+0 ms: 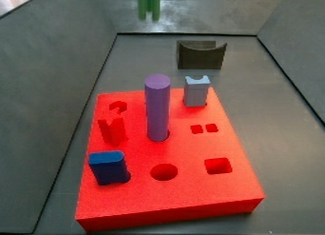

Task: Pick up the 3 prong object. Move up. Rotate the 3 prong object. Place the 3 prong object on the fixture. Regrasp the 3 prong object. Move to above the board. Insert the 3 prong object.
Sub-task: Insert the 3 prong object.

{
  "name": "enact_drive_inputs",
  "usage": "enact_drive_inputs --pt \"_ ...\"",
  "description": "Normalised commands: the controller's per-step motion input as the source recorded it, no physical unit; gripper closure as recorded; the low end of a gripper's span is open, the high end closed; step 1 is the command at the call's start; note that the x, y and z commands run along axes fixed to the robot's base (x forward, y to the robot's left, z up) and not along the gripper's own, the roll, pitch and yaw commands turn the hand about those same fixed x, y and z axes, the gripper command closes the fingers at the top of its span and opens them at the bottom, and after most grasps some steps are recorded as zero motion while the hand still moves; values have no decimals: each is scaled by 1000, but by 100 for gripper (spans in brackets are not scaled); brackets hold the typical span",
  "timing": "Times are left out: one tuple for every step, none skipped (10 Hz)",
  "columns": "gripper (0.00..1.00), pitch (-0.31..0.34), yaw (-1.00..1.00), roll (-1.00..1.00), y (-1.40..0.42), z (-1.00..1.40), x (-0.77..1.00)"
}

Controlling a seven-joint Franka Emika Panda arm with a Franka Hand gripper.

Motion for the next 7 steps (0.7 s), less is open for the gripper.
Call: enact_drive_inputs --pt "100 0 814 -284 0 -106 0" --pt "100 0 851 -264 0 -134 0" --pt "100 0 846 -266 0 -134 0" --pt "100 -17 743 -321 -26 -14 0" --pt "100 -47 691 -336 -69 0 0" --pt "100 -64 669 -340 -89 0 0" --pt "100 -67 843 -240 -20 -140 0"
